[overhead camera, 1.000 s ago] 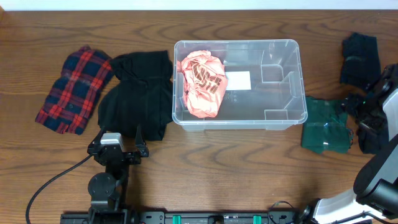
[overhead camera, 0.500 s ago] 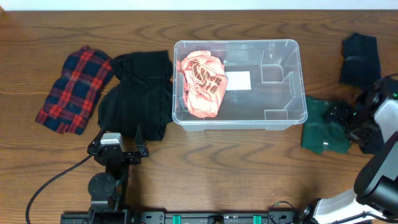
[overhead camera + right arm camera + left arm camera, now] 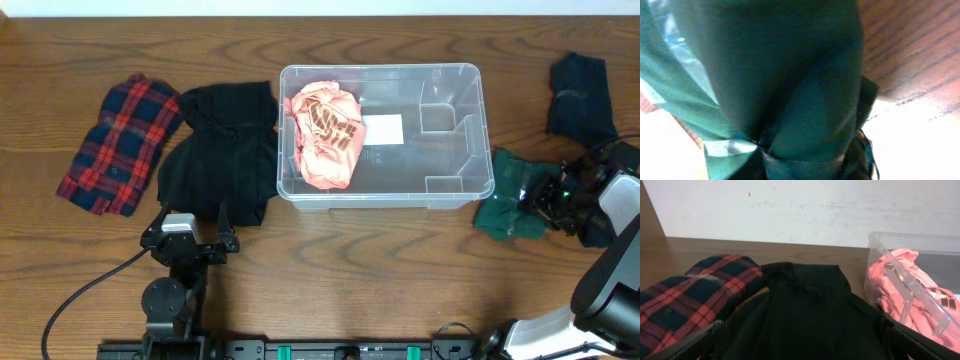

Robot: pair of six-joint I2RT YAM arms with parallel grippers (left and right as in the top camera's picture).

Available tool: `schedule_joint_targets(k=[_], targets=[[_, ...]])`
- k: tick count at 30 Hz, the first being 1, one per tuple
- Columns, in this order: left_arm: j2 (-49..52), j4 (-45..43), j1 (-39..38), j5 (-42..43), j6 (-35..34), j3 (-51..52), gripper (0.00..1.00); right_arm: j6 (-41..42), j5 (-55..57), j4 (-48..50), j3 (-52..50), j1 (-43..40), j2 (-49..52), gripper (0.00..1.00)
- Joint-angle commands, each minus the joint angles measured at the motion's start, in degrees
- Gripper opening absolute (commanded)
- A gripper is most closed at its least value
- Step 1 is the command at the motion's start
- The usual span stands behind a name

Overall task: Pack container
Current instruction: 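Grasp the dark green cloth with the right gripper, then lift the green cloth and carry it into the bin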

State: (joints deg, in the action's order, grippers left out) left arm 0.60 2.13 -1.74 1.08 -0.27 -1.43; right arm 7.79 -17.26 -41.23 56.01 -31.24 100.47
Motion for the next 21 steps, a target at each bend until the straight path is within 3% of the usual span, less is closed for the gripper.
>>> schedule_joint_targets(k=[1,6,13,21], targets=[[-0.26,1.9,-0.33,-1.38,-0.92,1.2,0.98,-0.17,1.07,0.04,-0.07,0.02,0.55,0.1],[-0.26,1.9,-0.33,-1.38,-0.92,1.2,0.98,-0.11,1.18,-3.63,6.58,0.02,-2.4,0.03],[-0.26,1.9,-0.33,-1.38,-0.92,1.2,0.98,1.79,-0.7,-9.84,18.8,2.08,-11.41,0.01],[-0.26,1.9,-0.33,-1.38,-0.92,1.2,0.98,5.97,-7.02,-4.17,21.29,12.28,-21.9,0.01]])
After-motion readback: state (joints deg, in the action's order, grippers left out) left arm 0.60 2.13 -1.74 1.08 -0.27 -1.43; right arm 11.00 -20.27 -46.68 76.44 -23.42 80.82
